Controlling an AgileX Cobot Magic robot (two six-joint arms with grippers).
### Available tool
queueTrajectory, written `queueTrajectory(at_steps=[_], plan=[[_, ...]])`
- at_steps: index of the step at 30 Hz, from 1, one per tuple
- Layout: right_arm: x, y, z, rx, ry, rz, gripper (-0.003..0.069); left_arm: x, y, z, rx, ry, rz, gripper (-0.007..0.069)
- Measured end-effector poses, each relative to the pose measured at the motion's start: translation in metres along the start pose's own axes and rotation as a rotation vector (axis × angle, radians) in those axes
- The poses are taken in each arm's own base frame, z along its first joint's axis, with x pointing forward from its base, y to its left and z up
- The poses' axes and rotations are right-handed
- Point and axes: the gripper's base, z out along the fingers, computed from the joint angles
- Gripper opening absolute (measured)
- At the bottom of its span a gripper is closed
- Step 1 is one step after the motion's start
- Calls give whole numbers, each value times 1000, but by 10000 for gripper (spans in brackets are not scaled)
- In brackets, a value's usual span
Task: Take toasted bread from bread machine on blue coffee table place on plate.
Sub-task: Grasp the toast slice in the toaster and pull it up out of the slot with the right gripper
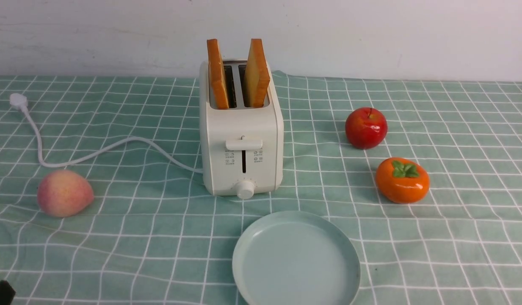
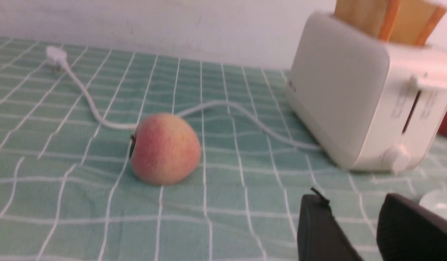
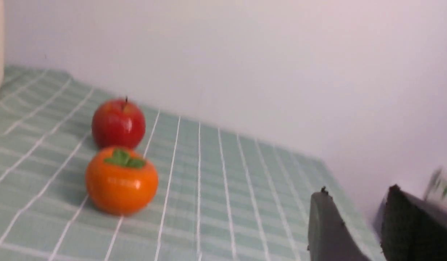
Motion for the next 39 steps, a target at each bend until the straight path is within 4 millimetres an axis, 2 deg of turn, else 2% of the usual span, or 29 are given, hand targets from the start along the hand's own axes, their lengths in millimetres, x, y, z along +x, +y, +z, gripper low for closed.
queueTrajectory(at_steps=[3, 7, 14, 22, 25, 28, 30, 31, 33, 35, 37, 38, 39], plan=[[-11, 1, -1, -6, -122, -100, 240, -8, -2, 0, 24, -86, -19, 238], [-18, 4, -2, -27, -207, -212, 240, -10, -3, -1, 33, -113, -26, 238], [-21, 9, -3, -61, -246, -361, 240, -14, -4, -1, 46, -158, -33, 238], [-23, 13, -4, -83, -286, -424, 240, -21, -4, -3, 68, -233, -217, 238], [-31, 15, -7, -116, -373, -307, 240, -22, -3, -3, 69, -233, -267, 238], [-38, 15, -10, -158, -443, -64, 240, -22, -3, -3, 72, -240, -274, 238], [-42, 12, -11, -180, -475, 157, 240, -25, -4, -4, 81, -274, -288, 238], [-48, 5, -12, -175, -487, 377, 240, -29, -4, -5, 94, -318, -314, 238], [-59, -6, -11, -140, -482, 538, 240, -36, -4, -7, 115, -394, -354, 238], [-79, -23, -12, -81, -470, 678, 240, -44, -5, -10, 130, -442, -380, 238], [-107, -39, -12, -38, -444, 746, 240, -62, -9, -15, 152, -485, -387, 238], [-110, -41, -12, -35, -441, 755, 240, -65, -10, -15, 155, -492, -389, 238], [-140, -57, -7, -7, -396, 786, 240, -95, -18, -21, 180, -535, -397, 238]])
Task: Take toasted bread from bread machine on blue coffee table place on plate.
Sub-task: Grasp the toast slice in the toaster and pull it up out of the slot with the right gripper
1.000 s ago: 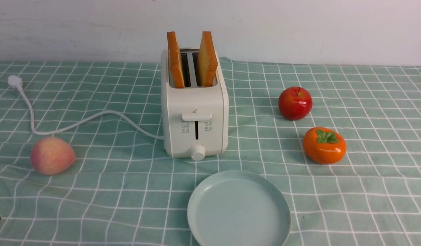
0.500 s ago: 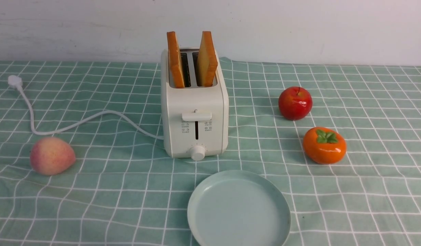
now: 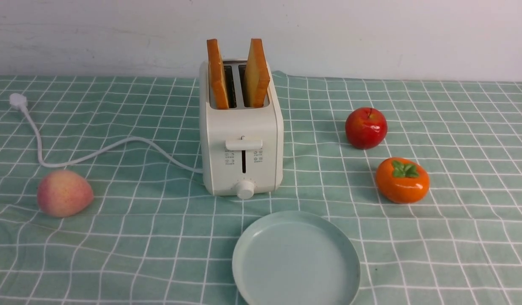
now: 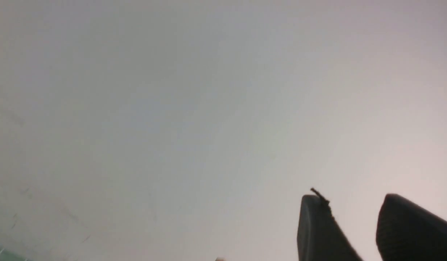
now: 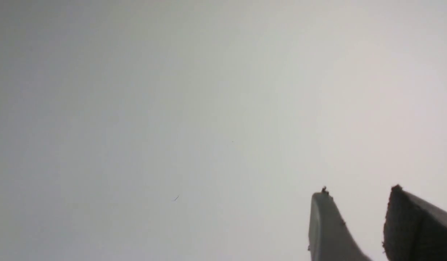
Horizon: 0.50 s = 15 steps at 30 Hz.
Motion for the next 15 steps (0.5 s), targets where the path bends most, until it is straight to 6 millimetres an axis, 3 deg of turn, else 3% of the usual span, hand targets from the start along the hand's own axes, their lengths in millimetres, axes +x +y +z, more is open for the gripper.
queueTrajectory(at_steps=[1, 2, 4, 5, 7, 9, 12, 15], plan=[[-1, 0, 4, 8, 12, 2, 240, -1, -1, 2, -4, 6, -3, 238], [-23, 8, 20, 36, 33, 5, 240, -17, -14, 15, -1, 7, -21, 238], [-41, 13, 40, 71, 69, 8, 240, -38, -32, 34, -9, 36, -51, 238], [-44, 14, 45, 81, 81, 8, 240, -37, -33, 38, -23, 63, -56, 238], [-56, 15, 74, 162, 186, 11, 240, -45, -47, 64, -81, 209, -84, 238], [-49, 8, 100, 260, 337, -1, 240, -42, -52, 83, -147, 374, -66, 238], [-35, -1, 117, 340, 478, -39, 240, -30, -48, 98, -223, 543, -27, 238], [-6, -18, 134, 417, 647, -126, 240, -3, -30, 111, -333, 800, 113, 238]])
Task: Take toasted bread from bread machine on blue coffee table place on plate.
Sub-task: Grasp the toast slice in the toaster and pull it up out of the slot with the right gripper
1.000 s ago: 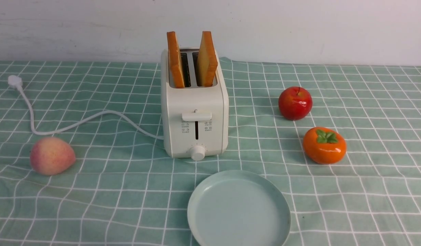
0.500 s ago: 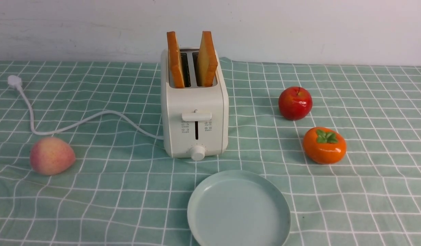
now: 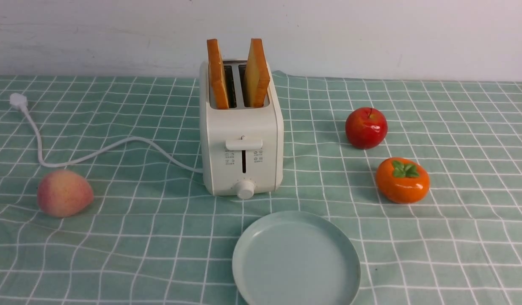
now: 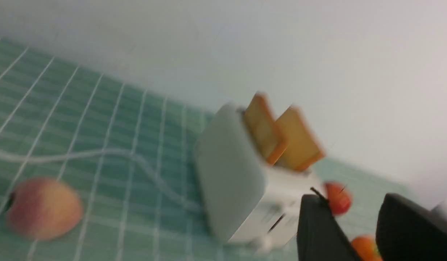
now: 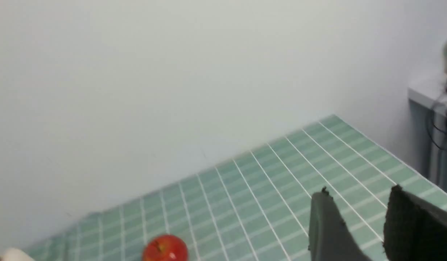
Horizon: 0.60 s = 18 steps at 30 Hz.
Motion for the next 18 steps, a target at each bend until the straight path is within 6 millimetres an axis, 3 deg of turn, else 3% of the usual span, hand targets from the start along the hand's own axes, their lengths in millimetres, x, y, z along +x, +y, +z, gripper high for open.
queueTrajectory(at_steps=[6, 7, 9, 12, 18], plan=[[33, 9, 44, -28, 221, 87, 240, 15, 10, 25, -98, 217, 31, 238], [51, 22, 62, -72, 352, 96, 240, 20, 9, 29, -102, 279, -24, 238], [62, 31, 71, -112, 423, 81, 240, 22, 9, 32, -98, 310, -59, 238], [99, 77, 96, -311, 632, -39, 240, 32, 1, 38, -55, 420, -147, 238], [113, 174, 125, -646, 714, -218, 255, 45, -13, 48, 21, 557, -236, 238]])
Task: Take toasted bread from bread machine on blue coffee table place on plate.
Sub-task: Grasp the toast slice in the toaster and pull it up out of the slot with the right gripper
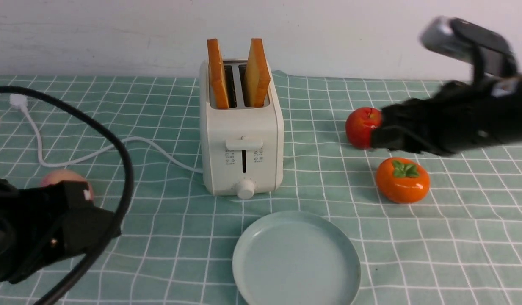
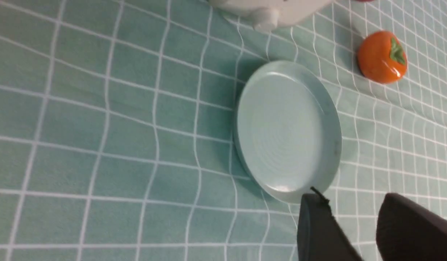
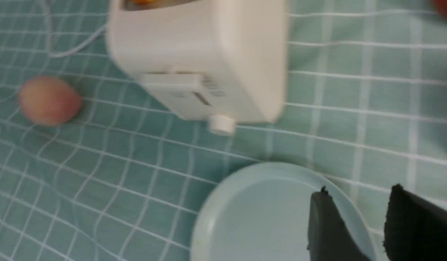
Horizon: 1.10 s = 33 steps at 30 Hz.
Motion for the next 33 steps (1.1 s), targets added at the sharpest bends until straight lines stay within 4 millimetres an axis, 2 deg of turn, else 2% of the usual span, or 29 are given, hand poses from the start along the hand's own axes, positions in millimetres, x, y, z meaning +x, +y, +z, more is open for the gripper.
queueTrajectory(at_steps=[1, 2, 5, 7, 9, 13, 17, 21, 27, 33], plan=[[-1, 1, 6, -5, 11, -5, 257, 0, 0, 1, -3, 8, -3, 238], [-20, 10, 23, -30, -2, -35, 276, 1, 0, 5, -8, 38, -14, 238], [-55, 21, 47, -62, -57, -52, 321, 2, 2, 9, -29, 79, -20, 238], [-67, 22, 58, -68, -78, -54, 356, 3, 3, 10, -35, 92, -22, 238], [-85, 21, 81, -67, -118, -68, 405, 4, 3, 11, -41, 105, -22, 238], [-96, 14, 116, -64, -148, -62, 448, 4, 4, 10, -44, 106, -20, 238], [-92, 5, 146, -69, -155, -15, 447, 4, 4, 10, -45, 106, -19, 238], [-84, -4, 169, -59, -143, 12, 397, 4, 4, 10, -48, 108, -15, 238], [-84, -4, 172, -65, -150, 26, 106, 4, 4, 10, -51, 112, 6, 238], [-92, 3, 153, -75, -174, -3, 98, 5, 5, 10, -56, 119, 9, 238]])
